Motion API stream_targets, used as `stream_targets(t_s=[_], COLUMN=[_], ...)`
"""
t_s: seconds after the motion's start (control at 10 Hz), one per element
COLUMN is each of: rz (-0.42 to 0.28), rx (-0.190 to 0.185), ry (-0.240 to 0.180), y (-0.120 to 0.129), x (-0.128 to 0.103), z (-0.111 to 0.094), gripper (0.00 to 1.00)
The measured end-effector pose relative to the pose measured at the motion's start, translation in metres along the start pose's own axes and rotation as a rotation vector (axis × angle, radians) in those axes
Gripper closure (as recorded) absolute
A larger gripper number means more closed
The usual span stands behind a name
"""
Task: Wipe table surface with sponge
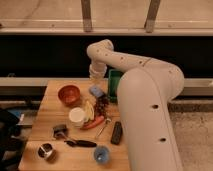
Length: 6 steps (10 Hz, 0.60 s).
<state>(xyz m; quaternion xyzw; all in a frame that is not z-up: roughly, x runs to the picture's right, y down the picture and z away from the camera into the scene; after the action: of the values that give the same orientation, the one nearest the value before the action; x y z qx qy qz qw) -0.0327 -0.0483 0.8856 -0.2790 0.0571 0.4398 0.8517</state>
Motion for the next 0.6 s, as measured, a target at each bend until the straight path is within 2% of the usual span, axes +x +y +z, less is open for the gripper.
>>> stream_targets(t_s=[0.4, 0.6], rz=[0.002, 0.004], rx=[-0.009, -0.035], ry=[0.004, 0.011], y=[0.001, -0.003], x=[0.0, 0.002], z=[0.003, 0.017], gripper=[0.67, 0.67])
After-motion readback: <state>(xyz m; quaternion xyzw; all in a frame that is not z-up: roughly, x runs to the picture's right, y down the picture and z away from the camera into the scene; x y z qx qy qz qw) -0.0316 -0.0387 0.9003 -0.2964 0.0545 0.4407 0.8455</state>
